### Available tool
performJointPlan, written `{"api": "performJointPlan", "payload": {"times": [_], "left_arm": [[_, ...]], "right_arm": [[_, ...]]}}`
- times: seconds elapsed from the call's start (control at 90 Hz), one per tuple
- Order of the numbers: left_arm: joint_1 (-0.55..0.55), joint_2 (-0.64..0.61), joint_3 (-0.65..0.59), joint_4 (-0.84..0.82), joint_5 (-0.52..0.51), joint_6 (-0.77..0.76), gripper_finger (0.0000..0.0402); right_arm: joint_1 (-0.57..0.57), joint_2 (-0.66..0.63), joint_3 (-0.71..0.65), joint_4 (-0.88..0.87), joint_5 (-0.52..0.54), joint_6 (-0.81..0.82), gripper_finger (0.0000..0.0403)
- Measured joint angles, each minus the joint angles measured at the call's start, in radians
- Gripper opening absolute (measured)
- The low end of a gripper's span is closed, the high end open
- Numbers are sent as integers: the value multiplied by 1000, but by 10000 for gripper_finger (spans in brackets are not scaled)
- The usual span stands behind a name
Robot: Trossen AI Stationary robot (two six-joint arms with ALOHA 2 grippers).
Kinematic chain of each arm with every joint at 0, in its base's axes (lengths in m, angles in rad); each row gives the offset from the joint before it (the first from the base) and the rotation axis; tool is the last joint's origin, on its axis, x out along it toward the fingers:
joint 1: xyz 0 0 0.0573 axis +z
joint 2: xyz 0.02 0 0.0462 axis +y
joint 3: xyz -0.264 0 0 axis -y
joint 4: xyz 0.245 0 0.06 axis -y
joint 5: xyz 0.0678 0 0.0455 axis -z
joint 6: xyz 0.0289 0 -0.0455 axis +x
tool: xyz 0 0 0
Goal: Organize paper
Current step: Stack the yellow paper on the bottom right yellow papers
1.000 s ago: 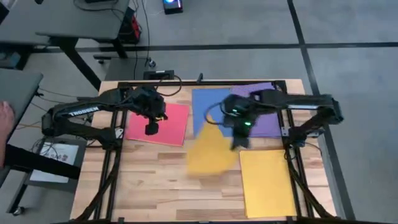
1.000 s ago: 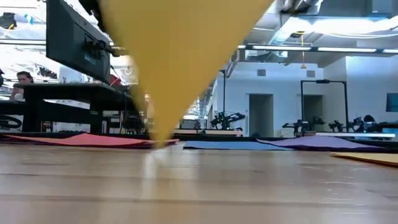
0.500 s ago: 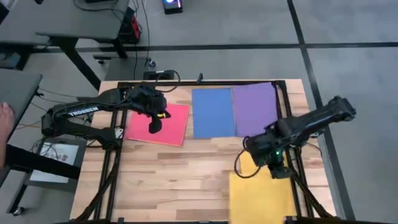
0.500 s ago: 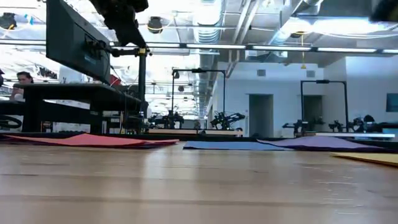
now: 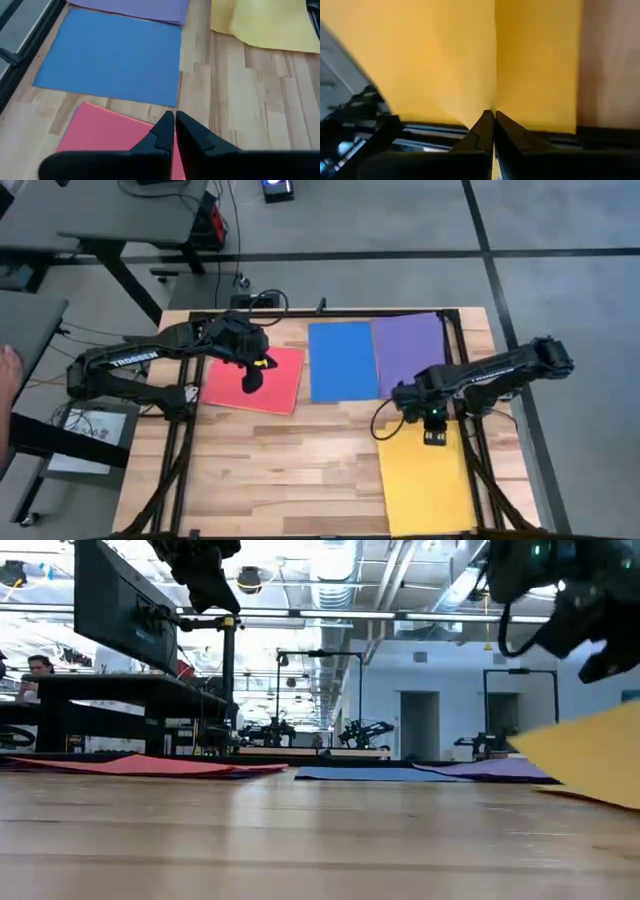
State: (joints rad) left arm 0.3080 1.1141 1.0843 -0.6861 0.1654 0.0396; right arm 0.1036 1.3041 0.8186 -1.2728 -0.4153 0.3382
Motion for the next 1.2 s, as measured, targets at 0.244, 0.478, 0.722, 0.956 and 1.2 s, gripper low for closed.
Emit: {"api": "performJointPlan", "payload": {"times": [0.244, 0.478, 0.722, 0.956, 1.2], "left_arm": [[0, 0, 0, 0, 0, -28, 1], [0, 0, 0, 0, 0, -1, 1], [0, 0, 0, 0, 0, 4, 1], [0, 0, 0, -6, -1, 4, 1], [0, 0, 0, -6, -1, 5, 1]], "right_arm": [[-5, 0, -62, 1, 23, -17, 0], [-5, 0, -76, 3, 83, -25, 0], [-3, 0, -76, 32, 100, -33, 0], [24, 0, -76, 17, 105, -33, 51], [21, -2, -73, -45, 105, -25, 129]]}}
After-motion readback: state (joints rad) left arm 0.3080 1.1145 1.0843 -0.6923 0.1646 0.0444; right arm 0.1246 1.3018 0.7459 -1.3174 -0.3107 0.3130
